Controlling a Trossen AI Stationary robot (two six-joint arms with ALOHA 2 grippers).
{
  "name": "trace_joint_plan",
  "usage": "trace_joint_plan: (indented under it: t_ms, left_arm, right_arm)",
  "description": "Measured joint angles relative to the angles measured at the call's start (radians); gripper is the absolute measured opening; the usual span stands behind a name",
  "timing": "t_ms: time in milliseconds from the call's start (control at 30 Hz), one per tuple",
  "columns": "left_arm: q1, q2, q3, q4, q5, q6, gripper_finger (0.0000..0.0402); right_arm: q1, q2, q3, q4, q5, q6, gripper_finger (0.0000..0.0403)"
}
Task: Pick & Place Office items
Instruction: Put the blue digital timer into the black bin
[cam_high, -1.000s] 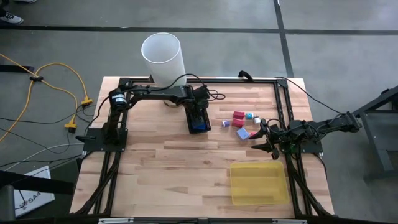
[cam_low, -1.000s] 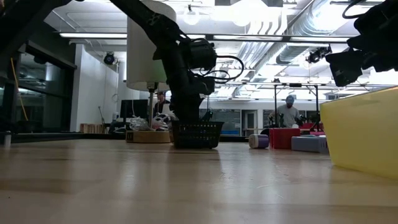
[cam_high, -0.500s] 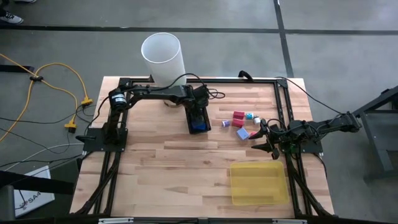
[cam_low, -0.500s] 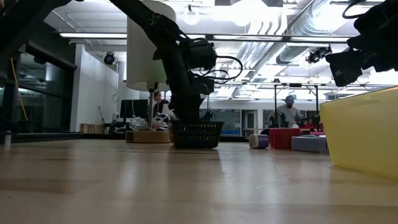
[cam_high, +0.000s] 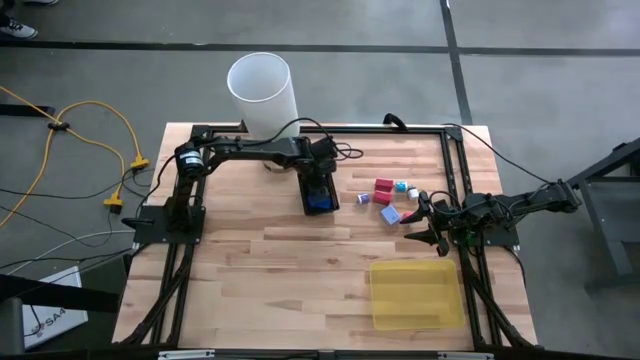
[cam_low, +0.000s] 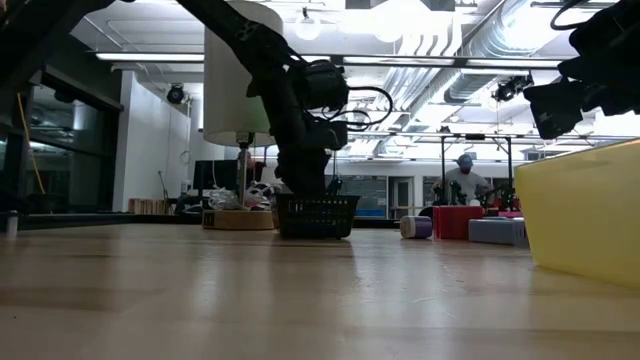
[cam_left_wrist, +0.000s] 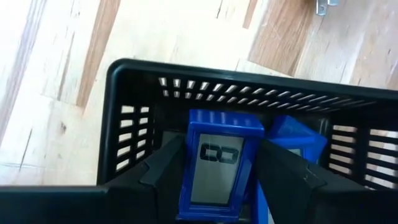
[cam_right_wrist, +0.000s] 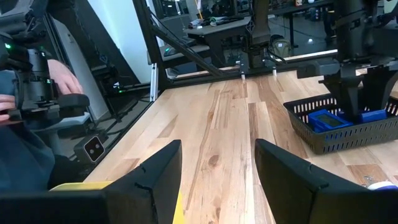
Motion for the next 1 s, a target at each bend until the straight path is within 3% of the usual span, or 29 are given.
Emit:
trace_joint_plan:
  t_ms: [1000]
  left_arm:
    - [0.000, 0.000, 0.000, 0.004, -0.008, -0.024, 0.0180]
  right_arm:
    - [0.000, 0.000, 0.000, 0.000, 0.000, 0.000, 0.0190]
